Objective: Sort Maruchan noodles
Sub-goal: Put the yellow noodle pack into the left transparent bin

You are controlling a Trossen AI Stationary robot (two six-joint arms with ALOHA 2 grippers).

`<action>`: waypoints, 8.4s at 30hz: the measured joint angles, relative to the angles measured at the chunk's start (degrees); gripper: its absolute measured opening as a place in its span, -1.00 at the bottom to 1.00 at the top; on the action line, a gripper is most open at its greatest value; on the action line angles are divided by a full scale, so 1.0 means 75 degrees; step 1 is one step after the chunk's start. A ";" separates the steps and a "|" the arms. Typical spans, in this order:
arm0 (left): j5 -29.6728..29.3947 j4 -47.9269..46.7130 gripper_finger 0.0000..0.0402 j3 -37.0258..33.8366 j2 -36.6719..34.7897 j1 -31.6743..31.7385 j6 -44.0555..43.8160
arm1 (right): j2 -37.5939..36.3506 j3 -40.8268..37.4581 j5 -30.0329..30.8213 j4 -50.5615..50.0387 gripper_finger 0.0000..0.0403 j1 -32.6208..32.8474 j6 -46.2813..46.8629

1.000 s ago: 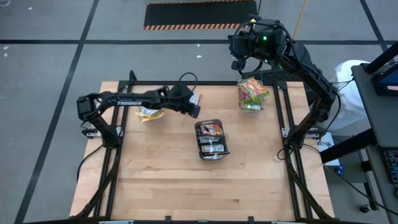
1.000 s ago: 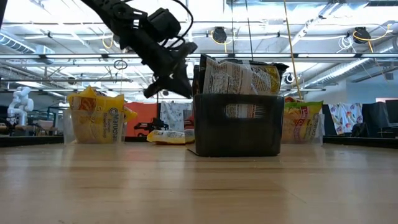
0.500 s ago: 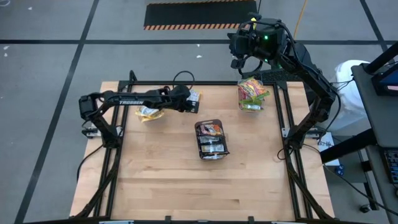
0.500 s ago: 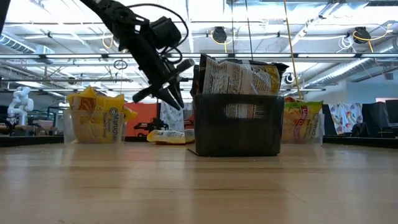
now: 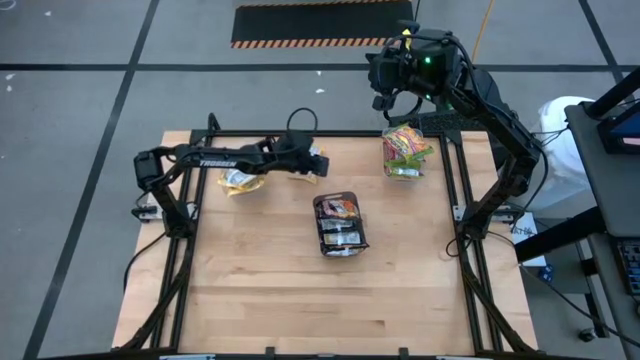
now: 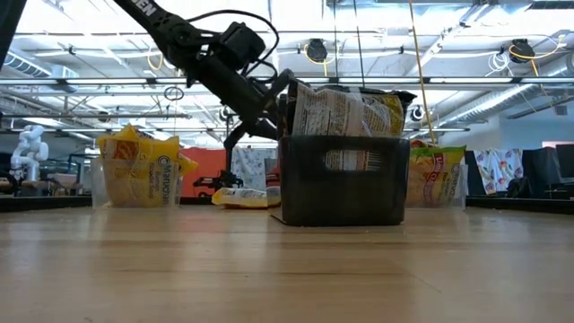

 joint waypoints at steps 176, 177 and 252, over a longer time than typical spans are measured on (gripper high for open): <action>-0.0135 -0.3188 -0.80 -0.0003 -0.2557 0.1498 0.2626 | 0.0050 -0.2358 -0.0806 0.2301 -1.00 0.0096 -0.0249; -0.0143 -0.3193 -0.76 -0.0003 -0.2556 0.1507 0.2593 | 0.0051 -0.2358 -0.0804 0.2298 -1.00 0.0096 -0.0277; 0.0198 -0.4641 -0.52 0.0000 -0.0260 0.2411 0.1187 | -0.0580 -0.2355 -0.0389 0.2680 -1.00 0.0090 -0.0974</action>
